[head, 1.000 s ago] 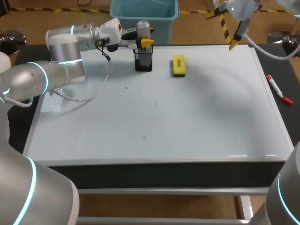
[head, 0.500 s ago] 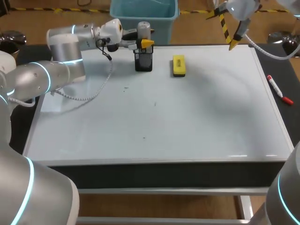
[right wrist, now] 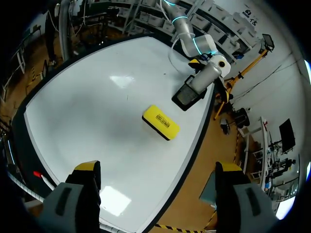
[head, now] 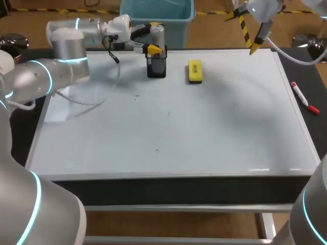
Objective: Pick up the inspection probe, press it on each red-marked spot on the whiteboard one by one, put down the probe, pick up the eraser, and wipe off all the red marks.
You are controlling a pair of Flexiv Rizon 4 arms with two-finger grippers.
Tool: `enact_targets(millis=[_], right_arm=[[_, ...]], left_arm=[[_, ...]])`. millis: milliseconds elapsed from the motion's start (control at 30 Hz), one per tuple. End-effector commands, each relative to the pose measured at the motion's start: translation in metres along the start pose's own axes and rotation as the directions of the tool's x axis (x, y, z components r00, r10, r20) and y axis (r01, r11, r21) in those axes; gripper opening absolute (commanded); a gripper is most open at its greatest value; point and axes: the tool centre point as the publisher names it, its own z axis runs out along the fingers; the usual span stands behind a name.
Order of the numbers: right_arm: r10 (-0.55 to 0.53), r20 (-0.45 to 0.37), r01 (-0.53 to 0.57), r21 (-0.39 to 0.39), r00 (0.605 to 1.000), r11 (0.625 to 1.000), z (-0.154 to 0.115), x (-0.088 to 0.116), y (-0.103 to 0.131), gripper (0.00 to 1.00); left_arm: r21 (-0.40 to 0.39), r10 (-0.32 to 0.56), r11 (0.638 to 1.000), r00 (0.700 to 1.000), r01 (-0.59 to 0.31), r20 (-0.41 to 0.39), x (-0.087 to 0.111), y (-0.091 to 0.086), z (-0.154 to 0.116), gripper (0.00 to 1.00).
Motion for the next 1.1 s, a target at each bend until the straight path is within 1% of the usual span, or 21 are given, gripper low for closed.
enact_targets(millis=[33,100,233,333,500,633,933,1100], right_arm=[[-0.002,-0.004,0.002,0.002,1.000,1.000,-0.001,0.000,0.000,1.00],[-0.002,-0.004,0.002,0.002,1.000,1.000,-0.001,0.000,0.000,1.00],[-0.002,-0.004,0.002,0.002,1.000,1.000,-0.001,0.000,0.000,1.00],[-0.002,-0.004,0.002,0.002,1.000,1.000,-0.001,0.000,0.000,1.00],[-0.002,-0.004,0.002,0.002,1.000,1.000,-0.001,0.000,0.000,1.00],[-0.002,-0.004,0.002,0.002,1.000,1.000,-0.001,0.000,0.000,1.00],[-0.002,-0.004,0.002,0.002,1.000,1.000,-0.001,0.000,0.000,1.00],[-0.002,-0.004,0.002,0.002,1.000,1.000,-0.001,0.000,0.000,1.00]], left_arm=[[-0.229,-0.006,0.972,0.982,0.050,0.188,0.028,-0.031,-0.015,1.00],[-0.266,0.001,0.962,0.974,0.061,0.226,0.031,-0.034,-0.021,1.00],[-0.322,0.026,0.944,0.962,0.066,0.272,0.039,-0.042,-0.034,1.00],[-0.338,0.030,0.938,0.953,0.077,0.300,0.044,-0.047,-0.042,1.00],[-0.365,0.029,0.926,0.947,0.095,0.320,0.057,-0.052,-0.053,1.00],[-0.418,0.047,0.901,0.935,0.113,0.352,0.070,-0.056,-0.063,1.00],[-0.465,0.091,0.875,0.899,0.134,0.429,0.102,-0.062,-0.089,1.00],[-0.456,0.089,0.879,0.893,0.137,0.440,0.116,-0.062,-0.097,1.00]])
